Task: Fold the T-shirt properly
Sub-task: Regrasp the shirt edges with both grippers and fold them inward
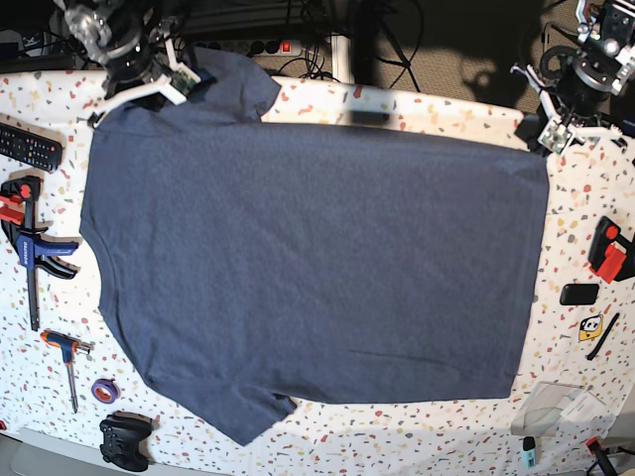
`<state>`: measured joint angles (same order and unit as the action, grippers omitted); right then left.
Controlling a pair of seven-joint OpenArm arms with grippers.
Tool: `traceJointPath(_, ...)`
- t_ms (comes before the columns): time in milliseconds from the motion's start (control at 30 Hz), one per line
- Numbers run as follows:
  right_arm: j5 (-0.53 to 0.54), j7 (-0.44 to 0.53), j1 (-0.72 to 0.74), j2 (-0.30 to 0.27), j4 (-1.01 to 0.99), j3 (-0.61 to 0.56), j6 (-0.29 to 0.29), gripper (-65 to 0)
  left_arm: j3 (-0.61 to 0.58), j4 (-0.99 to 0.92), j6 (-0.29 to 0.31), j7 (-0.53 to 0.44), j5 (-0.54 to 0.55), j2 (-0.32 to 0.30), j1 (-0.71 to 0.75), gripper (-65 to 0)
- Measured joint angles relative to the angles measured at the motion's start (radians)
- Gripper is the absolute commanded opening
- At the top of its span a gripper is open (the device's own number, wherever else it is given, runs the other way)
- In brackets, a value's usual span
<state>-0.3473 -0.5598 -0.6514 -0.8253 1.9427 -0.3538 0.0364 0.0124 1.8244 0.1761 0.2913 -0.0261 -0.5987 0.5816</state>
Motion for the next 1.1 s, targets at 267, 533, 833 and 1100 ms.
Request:
traceJointPath(267, -0.021, -0.012, -0.116, 0.000, 0.081, 0.000, -0.072, -65.0, 0.000, 0.037, 0.000, 0.001, 0.001, 0.000, 0.058, -65.0)
traceJointPath(533, -0.040, -0.003, -0.077, 0.000, 0.082, 0.062, -0.135, -65.0, 0.000, 0.063, -0.120, 0.009, 0.005, 0.000, -0.035, -65.0)
traceJointPath(833, 0.223, 0.069, 0.108, 0.020, 0.022, 0.150, -0.074, -65.0, -0.003, -0.010, -0.049, 0.021, 0.061, 0.001, -0.166, -65.0)
traceJointPath(1100, 0.299, 0.124, 0.301, 0.140, -0.146, 0.148, 0.035, -65.0, -0.006, -0.150, -0.005, 0.014, 0.106, 0.006, -0.296, -65.0)
